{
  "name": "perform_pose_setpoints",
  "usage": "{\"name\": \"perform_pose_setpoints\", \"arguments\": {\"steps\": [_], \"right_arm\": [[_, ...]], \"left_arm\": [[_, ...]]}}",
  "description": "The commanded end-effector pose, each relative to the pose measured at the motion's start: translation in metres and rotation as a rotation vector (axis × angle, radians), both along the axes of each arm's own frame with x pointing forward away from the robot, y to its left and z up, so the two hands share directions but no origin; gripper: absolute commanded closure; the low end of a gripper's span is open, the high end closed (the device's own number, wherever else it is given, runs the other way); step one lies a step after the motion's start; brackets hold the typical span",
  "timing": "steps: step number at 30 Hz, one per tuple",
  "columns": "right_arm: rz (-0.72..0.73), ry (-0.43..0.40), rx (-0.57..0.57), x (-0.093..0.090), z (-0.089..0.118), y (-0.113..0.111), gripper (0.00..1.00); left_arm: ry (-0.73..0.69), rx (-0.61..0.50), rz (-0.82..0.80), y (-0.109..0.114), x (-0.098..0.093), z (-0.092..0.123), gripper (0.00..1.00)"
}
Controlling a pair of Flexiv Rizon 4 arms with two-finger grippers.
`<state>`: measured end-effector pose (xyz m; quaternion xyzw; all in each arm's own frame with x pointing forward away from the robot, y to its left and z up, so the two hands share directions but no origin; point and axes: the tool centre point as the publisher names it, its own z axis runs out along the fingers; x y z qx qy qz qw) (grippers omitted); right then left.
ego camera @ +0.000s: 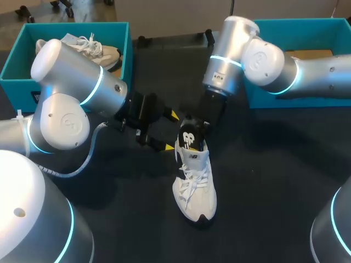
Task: Take the shoe out of the shoebox, open the shoe tongue, remove and reinsert the insole, then place the shoe into the shoebox
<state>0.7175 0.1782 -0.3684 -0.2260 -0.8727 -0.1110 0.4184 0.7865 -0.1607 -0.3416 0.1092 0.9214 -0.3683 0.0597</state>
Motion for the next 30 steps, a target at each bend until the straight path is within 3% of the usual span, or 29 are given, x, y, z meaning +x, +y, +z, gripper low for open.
{"name": "perform_pose_setpoints", "arguments": {"steps": [1,6,8,14,26,28,30], "right_arm": [[-0.008,0.005,0.002,-0.008,-0.009,0.004,1.00],[-0.020,-0.013,0.001,-0.008,-0.009,0.004,0.97],[-0.022,-0.029,-0.001,-0.006,-0.006,0.004,0.78],[-0.022,-0.056,-0.006,-0.003,0.000,0.005,0.58],[-0.005,-0.117,-0.018,0.005,0.015,0.007,0.49],[-0.004,-0.129,-0.019,0.006,0.018,0.007,0.39],[-0.003,-0.137,-0.021,0.007,0.021,0.007,0.36]], "left_arm": [[-0.002,0.002,0.001,-0.001,-0.001,-0.001,0.00],[-0.002,0.002,0.001,-0.001,-0.001,-0.001,0.00],[-0.002,0.002,0.001,-0.001,-0.001,-0.001,0.00],[-0.002,0.002,0.001,-0.001,-0.001,-0.001,0.00],[-0.002,0.002,0.001,-0.001,-0.001,-0.001,0.00],[-0.002,0.002,0.001,-0.001,-0.001,-0.001,0.00],[-0.002,0.002,0.001,-0.001,-0.001,-0.001,0.00]]}}
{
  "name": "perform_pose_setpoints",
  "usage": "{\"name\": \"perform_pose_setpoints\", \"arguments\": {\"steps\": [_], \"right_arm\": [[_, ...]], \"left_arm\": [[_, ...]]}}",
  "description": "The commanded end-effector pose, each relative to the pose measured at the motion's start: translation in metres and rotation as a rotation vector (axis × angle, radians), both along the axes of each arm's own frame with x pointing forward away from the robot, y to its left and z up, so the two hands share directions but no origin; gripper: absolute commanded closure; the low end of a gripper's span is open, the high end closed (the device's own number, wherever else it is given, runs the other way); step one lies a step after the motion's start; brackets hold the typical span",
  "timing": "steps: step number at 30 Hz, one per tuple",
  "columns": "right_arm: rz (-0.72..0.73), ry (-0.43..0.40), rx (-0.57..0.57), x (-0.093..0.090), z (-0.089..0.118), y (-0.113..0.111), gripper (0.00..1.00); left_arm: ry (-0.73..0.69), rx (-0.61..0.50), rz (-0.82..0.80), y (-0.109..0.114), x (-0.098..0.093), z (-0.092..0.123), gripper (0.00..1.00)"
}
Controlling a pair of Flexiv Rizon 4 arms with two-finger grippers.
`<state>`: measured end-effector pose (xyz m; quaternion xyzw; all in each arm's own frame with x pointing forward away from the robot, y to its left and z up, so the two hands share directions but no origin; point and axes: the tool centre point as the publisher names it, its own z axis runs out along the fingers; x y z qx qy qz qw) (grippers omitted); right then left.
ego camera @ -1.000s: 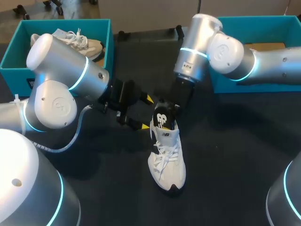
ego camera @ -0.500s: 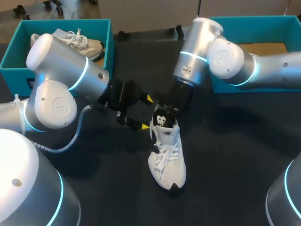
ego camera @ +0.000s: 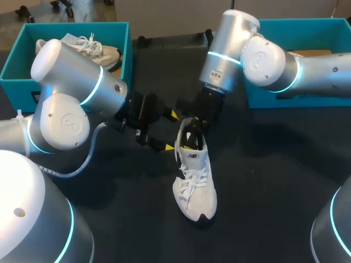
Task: Take the shoe out of the shoebox, open the shoe tongue, remove and reinsert the insole, then place the shoe into the shoebox
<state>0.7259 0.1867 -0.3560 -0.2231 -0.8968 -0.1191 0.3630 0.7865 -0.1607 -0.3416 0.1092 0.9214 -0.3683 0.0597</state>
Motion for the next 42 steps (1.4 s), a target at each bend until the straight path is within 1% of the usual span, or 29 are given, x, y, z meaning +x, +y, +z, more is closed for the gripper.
{"name": "perform_pose_setpoints", "arguments": {"steps": [1,2,4,7,13,15,19,21,22,24,25,26,27,28,29,31,32,42], "right_arm": [[0.000,-0.022,-0.010,0.000,0.011,-0.002,0.34],[0.000,-0.026,-0.010,0.000,0.012,-0.001,0.34],[0.000,-0.036,-0.012,0.001,0.016,-0.001,0.29],[-0.003,-0.053,-0.016,0.004,0.021,-0.002,0.29],[-0.023,-0.097,-0.028,0.011,0.034,-0.009,0.26],[-0.028,-0.110,-0.031,0.014,0.037,-0.010,0.27],[-0.055,-0.130,-0.027,0.020,0.039,-0.017,0.27],[-0.073,-0.128,-0.014,0.023,0.038,-0.019,0.29],[-0.076,-0.131,-0.008,0.025,0.037,-0.018,0.35],[-0.079,-0.129,-0.002,0.027,0.034,-0.017,0.55],[-0.078,-0.131,0.002,0.029,0.033,-0.016,0.58],[-0.080,-0.131,0.008,0.030,0.032,-0.015,0.64],[-0.081,-0.130,0.009,0.031,0.030,-0.014,0.77],[-0.081,-0.130,0.010,0.032,0.029,-0.014,0.84],[-0.080,-0.130,0.011,0.033,0.028,-0.014,0.87],[-0.087,-0.128,0.013,0.036,0.027,-0.014,0.98],[-0.088,-0.131,0.015,0.037,0.027,-0.014,1.00],[-0.041,-0.128,0.039,0.044,0.023,-0.004,1.00]], "left_arm": [[-0.002,0.002,0.001,-0.001,-0.001,-0.001,0.00],[-0.002,0.002,0.001,-0.001,-0.001,-0.001,0.00],[-0.002,0.002,0.001,-0.001,-0.001,-0.001,0.00],[-0.002,0.002,0.001,-0.001,-0.001,-0.001,0.00],[-0.002,0.002,0.001,-0.001,-0.001,-0.001,0.00],[-0.002,0.002,0.001,-0.001,-0.001,-0.001,0.00],[-0.002,0.002,0.001,-0.001,-0.001,-0.001,0.00],[-0.002,0.002,0.001,-0.001,-0.001,-0.001,0.00],[-0.002,0.002,0.001,-0.001,-0.001,-0.001,0.00],[-0.002,0.002,0.001,-0.001,-0.001,-0.001,0.00],[-0.002,0.002,0.001,-0.001,-0.001,-0.001,0.00],[-0.002,0.002,0.001,-0.001,-0.001,-0.001,0.00],[-0.002,0.002,0.001,-0.001,-0.001,-0.001,0.00],[-0.002,0.002,0.001,-0.001,-0.001,-0.001,0.00],[-0.002,0.002,0.001,-0.001,-0.001,-0.001,0.00],[-0.002,0.002,0.001,-0.001,-0.001,-0.001,0.00],[-0.002,0.002,0.001,-0.001,-0.001,-0.001,0.00],[-0.002,0.002,0.001,-0.001,-0.001,-0.001,0.00]]}}
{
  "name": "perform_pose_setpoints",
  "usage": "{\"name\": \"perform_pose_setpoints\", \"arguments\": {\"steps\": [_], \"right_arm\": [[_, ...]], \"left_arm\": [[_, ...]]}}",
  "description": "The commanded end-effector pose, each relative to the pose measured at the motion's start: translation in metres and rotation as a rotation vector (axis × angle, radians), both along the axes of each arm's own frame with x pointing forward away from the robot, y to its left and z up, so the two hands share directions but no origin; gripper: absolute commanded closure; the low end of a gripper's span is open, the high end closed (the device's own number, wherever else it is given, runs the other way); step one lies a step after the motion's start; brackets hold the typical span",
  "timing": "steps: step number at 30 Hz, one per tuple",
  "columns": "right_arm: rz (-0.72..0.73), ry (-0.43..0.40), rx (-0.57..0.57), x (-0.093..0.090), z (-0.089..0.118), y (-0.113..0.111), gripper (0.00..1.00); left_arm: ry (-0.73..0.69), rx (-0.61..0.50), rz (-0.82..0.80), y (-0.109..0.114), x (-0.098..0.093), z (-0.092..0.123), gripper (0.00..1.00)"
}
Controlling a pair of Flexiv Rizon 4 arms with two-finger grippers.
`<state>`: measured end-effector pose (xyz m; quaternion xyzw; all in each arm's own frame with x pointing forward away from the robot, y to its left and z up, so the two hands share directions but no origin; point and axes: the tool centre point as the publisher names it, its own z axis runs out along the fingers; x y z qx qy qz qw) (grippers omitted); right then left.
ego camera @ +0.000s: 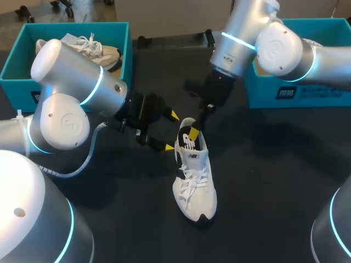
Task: Take the shoe out of the shoebox, open the shoe tongue, remove and reinsert the insole, then place the shoe into the shoebox
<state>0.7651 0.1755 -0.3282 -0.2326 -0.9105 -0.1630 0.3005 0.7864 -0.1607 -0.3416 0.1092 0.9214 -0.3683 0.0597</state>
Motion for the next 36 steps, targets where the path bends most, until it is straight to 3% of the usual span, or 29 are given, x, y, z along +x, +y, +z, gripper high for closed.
{"name": "perform_pose_setpoints", "arguments": {"steps": [1,12,21,30,36], "right_arm": [[0.020,0.012,-0.001,0.005,-0.006,0.008,1.00],[0.029,0.021,0.001,0.000,-0.016,0.013,0.98],[0.003,-0.015,-0.004,-0.004,-0.006,0.006,0.72],[0.011,-0.060,-0.008,0.001,0.007,0.007,0.62],[0.019,-0.094,-0.003,0.006,0.016,0.009,0.60]], "left_arm": [[-0.002,0.002,0.001,-0.001,-0.001,-0.001,0.00],[-0.002,0.002,0.001,-0.001,-0.001,-0.001,0.00],[-0.002,0.002,0.001,-0.001,-0.001,-0.001,0.00],[-0.002,0.002,0.001,-0.001,-0.001,-0.001,0.00],[-0.002,0.002,0.001,-0.001,-0.001,-0.001,0.00]]}}
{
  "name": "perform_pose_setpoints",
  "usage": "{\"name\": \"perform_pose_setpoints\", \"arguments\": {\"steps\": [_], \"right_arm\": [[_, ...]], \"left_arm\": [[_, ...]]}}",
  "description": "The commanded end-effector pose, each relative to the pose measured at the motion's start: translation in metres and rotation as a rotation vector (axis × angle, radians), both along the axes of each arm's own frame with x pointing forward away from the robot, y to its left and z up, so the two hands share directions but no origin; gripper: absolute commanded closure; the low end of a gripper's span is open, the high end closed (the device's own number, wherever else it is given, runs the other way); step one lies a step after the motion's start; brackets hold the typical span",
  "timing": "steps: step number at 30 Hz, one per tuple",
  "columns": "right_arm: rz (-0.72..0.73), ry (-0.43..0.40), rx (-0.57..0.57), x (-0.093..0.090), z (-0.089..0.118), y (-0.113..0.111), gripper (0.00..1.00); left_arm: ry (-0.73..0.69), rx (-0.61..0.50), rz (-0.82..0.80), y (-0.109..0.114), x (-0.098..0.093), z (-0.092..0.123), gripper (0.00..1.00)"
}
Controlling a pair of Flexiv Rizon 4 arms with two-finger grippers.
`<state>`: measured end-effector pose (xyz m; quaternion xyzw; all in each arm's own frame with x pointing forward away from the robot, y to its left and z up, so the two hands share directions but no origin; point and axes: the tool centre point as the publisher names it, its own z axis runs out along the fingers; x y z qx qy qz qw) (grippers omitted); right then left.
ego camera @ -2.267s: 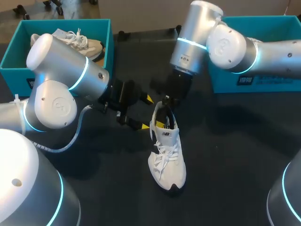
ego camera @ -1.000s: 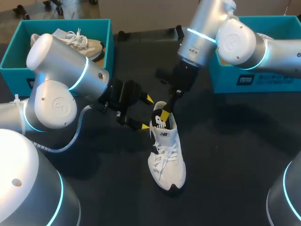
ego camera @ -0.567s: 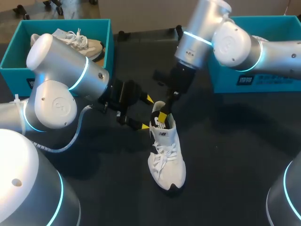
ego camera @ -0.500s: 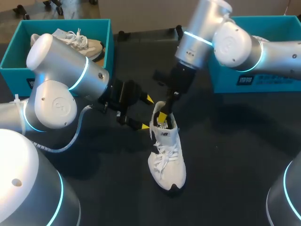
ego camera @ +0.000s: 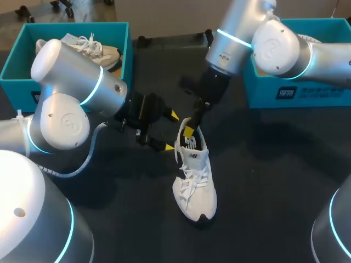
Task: Take the shoe out of the shoebox, open the shoe tongue, remove and reinsert the insole, then place the shoe into the shoebox
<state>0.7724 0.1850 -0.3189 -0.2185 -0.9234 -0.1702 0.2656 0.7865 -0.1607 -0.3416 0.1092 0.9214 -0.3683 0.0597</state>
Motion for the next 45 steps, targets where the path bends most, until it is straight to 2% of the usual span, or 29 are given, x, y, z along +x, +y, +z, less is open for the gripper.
{"name": "perform_pose_setpoints", "arguments": {"steps": [1,15,19,24,29,31,32,33,36,45], "right_arm": [[0.009,-0.024,-0.005,0.000,0.008,0.000,0.60],[0.007,-0.144,0.089,0.022,0.042,0.007,0.60],[-0.040,-0.155,0.081,0.020,0.049,-0.006,0.60],[-0.140,-0.201,0.104,0.016,0.068,-0.021,0.63],[-0.213,-0.237,0.084,0.014,0.090,-0.032,0.72],[-0.246,-0.257,0.121,0.016,0.095,-0.034,0.82],[-0.233,-0.244,0.065,0.017,0.094,-0.032,0.93],[-0.230,-0.253,0.042,0.018,0.094,-0.029,1.00],[-0.263,-0.303,0.020,0.020,0.092,-0.028,1.00],[-0.263,-0.303,0.020,0.020,0.092,-0.028,1.00]], "left_arm": [[-0.002,0.002,0.001,-0.001,-0.001,-0.001,0.00],[-0.002,0.002,0.001,-0.001,-0.001,-0.001,0.00],[-0.002,0.002,0.001,-0.001,-0.001,-0.001,0.00],[-0.002,0.002,0.001,-0.001,-0.001,-0.001,0.00],[-0.002,0.002,0.001,-0.001,-0.001,-0.001,0.00],[-0.002,0.002,0.001,-0.001,-0.001,-0.001,0.00],[-0.002,0.002,0.001,-0.001,-0.001,-0.001,0.00],[-0.002,0.002,0.001,-0.001,-0.001,-0.001,0.00],[-0.002,0.002,0.001,-0.001,-0.001,-0.001,0.00],[-0.002,0.002,0.001,-0.001,-0.001,-0.001,0.00]]}}
